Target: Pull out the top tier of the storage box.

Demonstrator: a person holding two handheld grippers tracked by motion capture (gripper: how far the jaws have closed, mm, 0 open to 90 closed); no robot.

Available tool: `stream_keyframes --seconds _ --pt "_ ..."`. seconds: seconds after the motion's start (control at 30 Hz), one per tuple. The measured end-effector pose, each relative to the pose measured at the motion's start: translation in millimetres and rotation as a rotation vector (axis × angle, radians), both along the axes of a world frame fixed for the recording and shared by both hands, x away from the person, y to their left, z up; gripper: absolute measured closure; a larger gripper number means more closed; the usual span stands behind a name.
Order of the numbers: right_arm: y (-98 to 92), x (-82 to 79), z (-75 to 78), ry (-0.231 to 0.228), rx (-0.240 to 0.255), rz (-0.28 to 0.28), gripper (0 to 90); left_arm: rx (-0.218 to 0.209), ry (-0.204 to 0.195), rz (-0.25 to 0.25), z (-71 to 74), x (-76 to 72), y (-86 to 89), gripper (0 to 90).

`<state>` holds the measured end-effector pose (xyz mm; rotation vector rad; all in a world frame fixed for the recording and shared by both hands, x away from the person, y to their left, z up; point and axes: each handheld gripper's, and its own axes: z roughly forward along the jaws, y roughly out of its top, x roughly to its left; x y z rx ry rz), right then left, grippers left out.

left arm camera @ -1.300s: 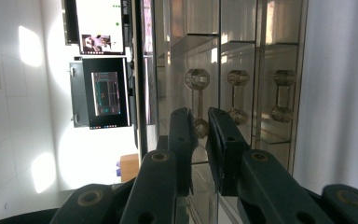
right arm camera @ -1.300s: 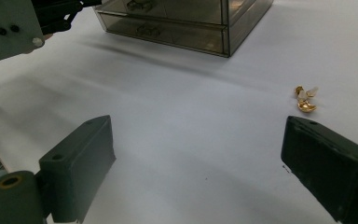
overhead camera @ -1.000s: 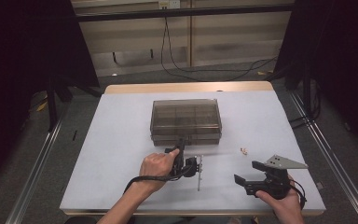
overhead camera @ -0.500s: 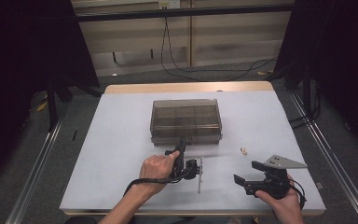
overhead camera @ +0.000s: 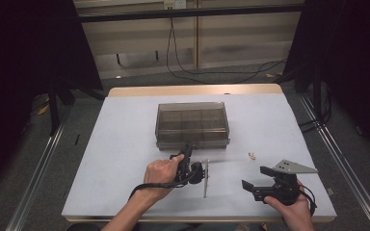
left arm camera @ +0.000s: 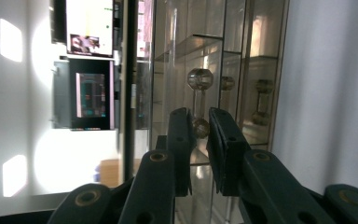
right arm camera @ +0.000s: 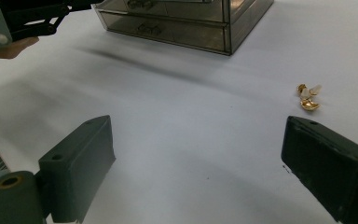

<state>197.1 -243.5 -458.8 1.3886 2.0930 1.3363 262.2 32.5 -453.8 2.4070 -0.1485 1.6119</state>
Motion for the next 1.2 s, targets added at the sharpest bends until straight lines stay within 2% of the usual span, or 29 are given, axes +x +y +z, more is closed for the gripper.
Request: stream_keyframes --seconds 0.03,0.07,0.1,0.13,0.17,0.2,0.27,0.3,0.33,0.37,0.4,0.43,0.53,0.57,0.6,0.63,0.7,0.73,0.77,0.8,0.83,0.87,0.9,0.93,1.0,1.1,1.17,1.2 --pt "-0.1 0.0 0.0 -0.001 -0.001 0.001 9.2 -0.003 -0.003 -0.010 1.3 0.9 0.2 79.2" --pt "-0.2 -0.1 0.1 0.001 0.000 0.000 9.2 -0.005 0.010 -0.007 2.6 0.8 0.8 76.5" --pt "-0.2 -0.1 0.1 0.001 0.000 0.000 9.2 -0.037 0.038 0.002 1.4 0.4 1.8 76.5" --pt "-0.2 0.0 0.1 0.002 0.000 -0.002 9.2 -0.039 0.030 -0.014 3.3 1.4 2.3 75.6" --pt "-0.1 0.0 0.0 0.002 0.000 -0.002 9.2 -0.046 0.049 -0.014 4.6 1.2 3.2 75.1" --pt "-0.1 0.0 0.0 0.003 0.001 0.000 9.2 -0.079 0.073 -0.013 4.8 1.0 4.6 74.5" --pt "0.0 0.1 -0.1 0.004 0.000 0.001 9.2 -0.095 0.083 -0.024 9.2 1.3 6.2 73.9" --pt "0.0 0.1 -0.1 0.004 0.001 0.000 9.2 -0.115 0.118 -0.014 9.9 0.6 7.4 73.5" --pt "0.0 0.1 -0.1 0.005 0.001 0.000 9.1 -0.116 0.131 -0.029 12.7 1.5 8.2 71.1" --pt "0.0 0.1 -0.1 0.005 0.001 0.000 9.1 -0.138 0.157 -0.018 13.0 1.2 9.4 71.1" --pt "0.1 0.2 -0.1 0.004 0.001 0.002 9.1 -0.147 0.165 -0.024 14.7 1.7 10.0 69.7" --pt "0.1 0.2 -0.1 0.004 0.001 0.002 9.1 -0.160 0.191 -0.016 15.8 1.3 11.1 69.7" --pt "-0.2 0.2 0.0 0.006 0.002 -0.001 9.1 -0.215 0.259 -0.038 18.9 1.3 14.3 69.6" --pt "-0.2 0.2 0.1 0.006 0.002 0.000 9.1 -0.236 0.291 -0.036 19.8 0.7 15.6 68.7" --pt "-0.1 0.3 0.0 0.006 0.002 -0.001 9.1 -0.279 0.348 -0.052 22.7 1.7 17.6 67.2" --pt "-0.1 0.4 0.0 0.004 0.001 0.002 9.1 -0.279 0.348 -0.052 22.7 1.7 17.6 66.1" --pt "-0.3 0.2 0.1 0.007 0.002 0.001 9.1 -0.308 0.392 -0.072 26.9 1.9 19.6 66.0" --pt "-0.2 0.2 0.1 0.006 0.003 0.000 9.1 -0.326 0.430 -0.071 28.5 1.4 20.7 65.6" --pt "-0.4 0.3 0.2 0.008 0.003 0.000 9.1 -0.333 0.441 -0.082 31.4 2.0 21.6 65.1" --pt "-0.4 0.3 0.2 0.008 0.003 0.000 9.1 -0.319 0.464 -0.080 34.9 1.9 23.6 65.1" --pt "-0.5 0.4 0.2 0.008 0.003 0.000 9.0 -0.349 0.483 -0.096 36.3 2.7 24.1 65.0" --pt "-0.3 0.6 0.0 0.008 0.003 0.004 9.0 -0.358 0.511 -0.095 38.8 3.2 25.6 62.9" --pt "-0.3 0.6 0.0 0.008 0.003 0.004 9.0 -0.390 0.537 -0.093 39.6 3.5 25.9 62.9" --pt "-0.1 0.6 0.0 0.009 0.002 0.004 9.0 -0.387 0.550 -0.104 42.1 4.8 26.9 61.3" --pt "0.2 0.7 -0.1 0.011 -0.003 0.004 9.0 -0.441 0.605 -0.108 44.2 7.0 29.7 60.8" --pt "0.2 1.0 -0.3 0.014 0.001 0.008 8.8 -0.505 0.666 -0.115 49.1 13.0 36.1 59.8" --pt "0.1 1.1 -0.3 0.014 0.001 0.009 8.8 -0.526 0.716 -0.127 52.8 17.6 40.9 56.4" --pt "0.0 1.1 -0.3 0.015 0.003 0.008 8.8 -0.538 0.726 -0.137 54.2 19.5 42.8 56.3"
